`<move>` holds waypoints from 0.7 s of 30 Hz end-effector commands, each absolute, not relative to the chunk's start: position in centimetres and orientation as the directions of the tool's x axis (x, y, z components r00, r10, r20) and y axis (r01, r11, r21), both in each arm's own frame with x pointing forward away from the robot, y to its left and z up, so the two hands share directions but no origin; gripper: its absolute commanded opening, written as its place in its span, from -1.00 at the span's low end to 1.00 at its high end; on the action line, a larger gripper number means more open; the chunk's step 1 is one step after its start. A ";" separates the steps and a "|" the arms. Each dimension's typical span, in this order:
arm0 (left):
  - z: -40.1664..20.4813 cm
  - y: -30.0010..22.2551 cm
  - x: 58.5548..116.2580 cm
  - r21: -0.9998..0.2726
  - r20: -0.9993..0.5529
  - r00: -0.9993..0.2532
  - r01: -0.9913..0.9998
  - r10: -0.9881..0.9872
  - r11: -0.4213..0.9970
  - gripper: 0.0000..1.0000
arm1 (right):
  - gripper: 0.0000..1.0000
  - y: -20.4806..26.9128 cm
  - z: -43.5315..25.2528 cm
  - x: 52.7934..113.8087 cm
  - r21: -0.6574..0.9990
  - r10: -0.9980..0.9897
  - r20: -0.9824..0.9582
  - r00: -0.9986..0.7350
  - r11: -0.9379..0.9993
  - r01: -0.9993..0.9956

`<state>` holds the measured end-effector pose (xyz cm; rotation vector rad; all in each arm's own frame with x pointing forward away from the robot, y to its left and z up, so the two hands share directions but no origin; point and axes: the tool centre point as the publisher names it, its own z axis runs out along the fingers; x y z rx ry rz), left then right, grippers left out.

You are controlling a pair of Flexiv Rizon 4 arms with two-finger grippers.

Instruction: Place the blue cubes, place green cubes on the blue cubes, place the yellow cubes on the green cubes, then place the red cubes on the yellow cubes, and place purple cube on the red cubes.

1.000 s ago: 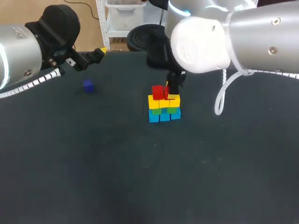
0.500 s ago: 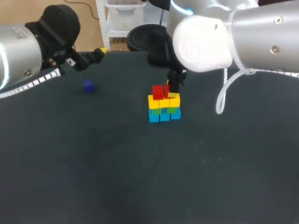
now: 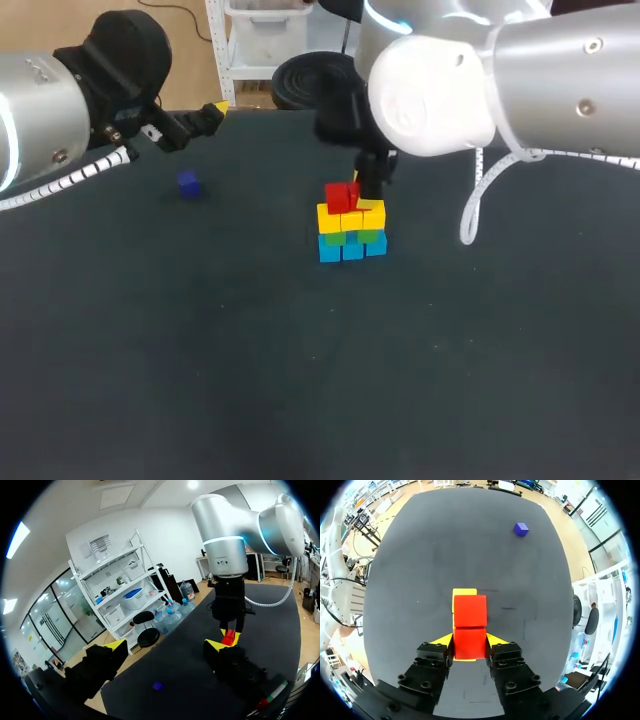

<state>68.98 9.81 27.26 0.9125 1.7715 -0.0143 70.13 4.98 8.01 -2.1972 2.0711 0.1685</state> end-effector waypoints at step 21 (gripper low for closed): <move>27.4 10.0 69.2 0.405 -0.815 -0.112 0.591 0.568 0.698 1.00 | 1.00 4.6 9.7 69.8 -0.053 -0.974 -0.213 0.080 -0.071 -0.996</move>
